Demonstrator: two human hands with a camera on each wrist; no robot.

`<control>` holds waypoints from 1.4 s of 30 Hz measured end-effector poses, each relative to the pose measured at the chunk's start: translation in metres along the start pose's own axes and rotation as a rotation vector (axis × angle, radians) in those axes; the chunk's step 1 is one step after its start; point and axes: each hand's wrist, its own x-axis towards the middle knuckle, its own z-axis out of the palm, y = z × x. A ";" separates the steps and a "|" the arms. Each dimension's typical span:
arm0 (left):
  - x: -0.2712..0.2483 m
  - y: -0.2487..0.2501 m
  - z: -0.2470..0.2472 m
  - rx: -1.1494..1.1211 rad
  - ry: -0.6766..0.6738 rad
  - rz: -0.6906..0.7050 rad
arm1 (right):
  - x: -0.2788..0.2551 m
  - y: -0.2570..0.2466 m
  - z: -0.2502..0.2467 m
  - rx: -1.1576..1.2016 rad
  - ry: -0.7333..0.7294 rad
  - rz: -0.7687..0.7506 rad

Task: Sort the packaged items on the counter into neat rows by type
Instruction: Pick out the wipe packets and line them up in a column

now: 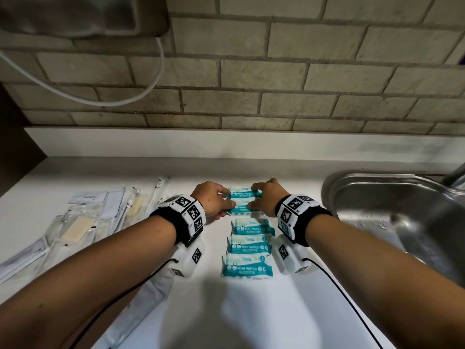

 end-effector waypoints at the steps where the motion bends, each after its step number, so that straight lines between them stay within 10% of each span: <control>1: -0.001 -0.001 -0.002 0.050 0.028 0.034 | -0.003 0.001 0.000 -0.002 0.028 -0.022; 13: 0.013 0.016 -0.004 0.798 -0.194 0.290 | -0.068 -0.006 0.016 -0.316 -0.268 -0.295; 42: 0.011 0.020 -0.006 0.751 -0.148 0.336 | -0.051 -0.007 0.013 -0.281 -0.275 -0.317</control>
